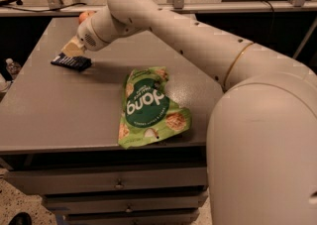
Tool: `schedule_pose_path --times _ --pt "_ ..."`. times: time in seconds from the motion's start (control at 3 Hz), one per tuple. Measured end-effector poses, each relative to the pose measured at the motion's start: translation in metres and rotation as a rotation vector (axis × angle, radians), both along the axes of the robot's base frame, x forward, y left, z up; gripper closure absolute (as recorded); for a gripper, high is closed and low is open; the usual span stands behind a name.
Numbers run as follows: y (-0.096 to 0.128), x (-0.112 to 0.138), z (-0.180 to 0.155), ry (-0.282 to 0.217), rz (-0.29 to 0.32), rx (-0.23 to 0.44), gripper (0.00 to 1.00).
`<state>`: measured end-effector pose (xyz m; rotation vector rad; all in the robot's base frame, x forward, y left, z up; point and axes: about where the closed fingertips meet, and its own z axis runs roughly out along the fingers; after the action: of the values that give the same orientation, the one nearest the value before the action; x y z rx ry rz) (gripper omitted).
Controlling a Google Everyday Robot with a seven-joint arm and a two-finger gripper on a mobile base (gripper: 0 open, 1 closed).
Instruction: Pick rxbar blueberry
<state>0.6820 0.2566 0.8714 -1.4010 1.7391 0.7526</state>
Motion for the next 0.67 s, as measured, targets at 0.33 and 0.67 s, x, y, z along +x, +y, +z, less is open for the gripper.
schedule_pose_path --times 0.33,0.67 --pt "0.0045 -0.0063 -0.0020 0.013 0.010 0.010 0.13" --pt "0.0078 -0.0078 -0.0063 0.016 0.017 0.015 0.00"
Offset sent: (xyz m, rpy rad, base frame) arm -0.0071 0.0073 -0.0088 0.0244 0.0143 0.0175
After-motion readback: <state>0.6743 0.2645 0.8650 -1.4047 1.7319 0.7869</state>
